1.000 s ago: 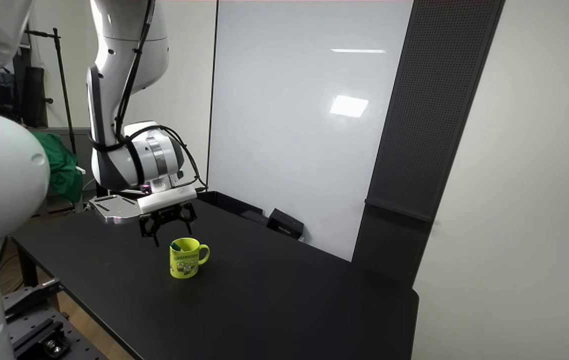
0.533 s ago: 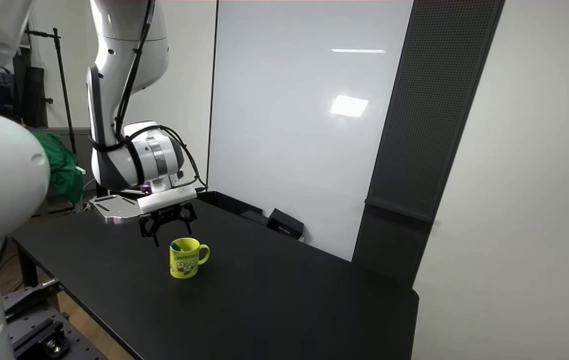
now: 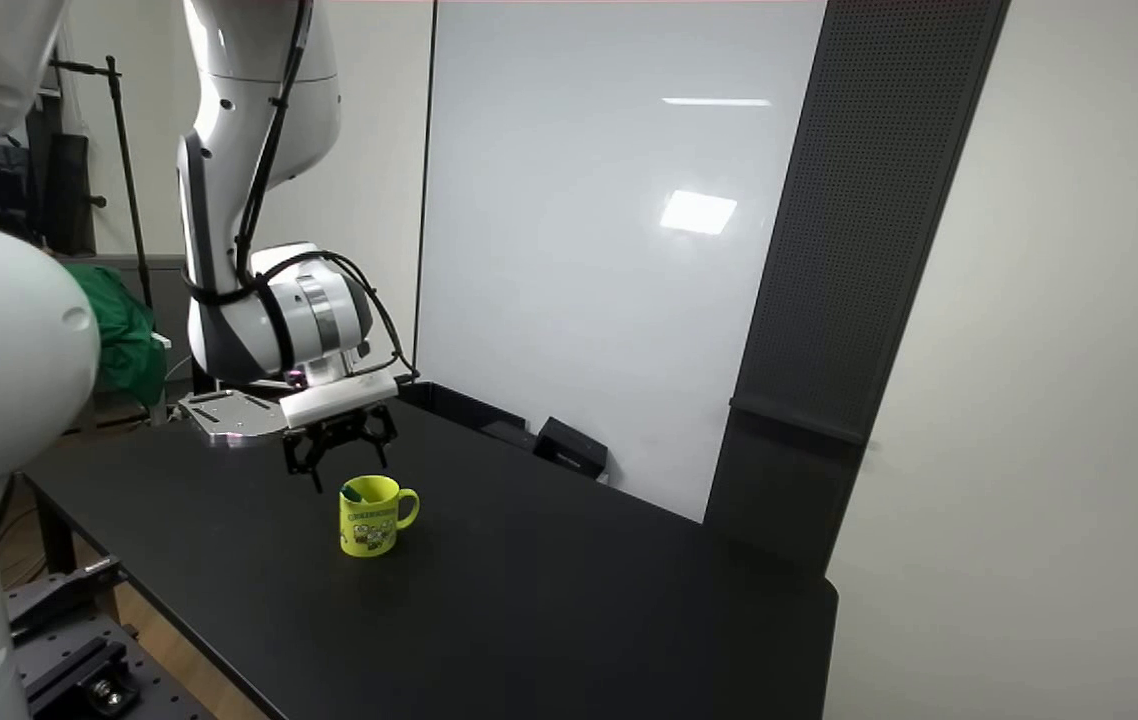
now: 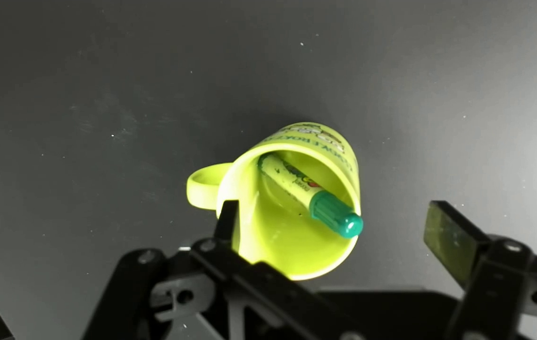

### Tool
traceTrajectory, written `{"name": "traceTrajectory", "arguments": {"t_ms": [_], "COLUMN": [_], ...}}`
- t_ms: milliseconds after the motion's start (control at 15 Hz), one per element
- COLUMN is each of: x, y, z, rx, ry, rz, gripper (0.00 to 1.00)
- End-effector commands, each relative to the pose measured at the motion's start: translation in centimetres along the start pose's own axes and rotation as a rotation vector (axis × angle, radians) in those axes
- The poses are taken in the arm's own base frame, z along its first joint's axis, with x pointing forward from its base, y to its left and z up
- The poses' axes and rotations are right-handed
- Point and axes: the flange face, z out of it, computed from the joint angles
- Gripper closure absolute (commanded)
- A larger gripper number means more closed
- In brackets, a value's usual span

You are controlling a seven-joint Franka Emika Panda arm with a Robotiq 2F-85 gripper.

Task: Take the marker out of the cup and put it on the table

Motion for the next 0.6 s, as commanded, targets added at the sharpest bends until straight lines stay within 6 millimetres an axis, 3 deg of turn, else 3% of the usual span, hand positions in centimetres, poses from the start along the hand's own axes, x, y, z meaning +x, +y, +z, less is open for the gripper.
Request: {"name": "traceTrajectory", "arguments": {"t_ms": [0, 533], "x": [0.13, 0.24], "y": [-0.1, -0.58], "z": [0.2, 0.94], "rx": [-0.013, -0.004], "ry": [0.007, 0.008], "rz": [0.008, 0.008], "gripper": [0.0, 0.0]}}
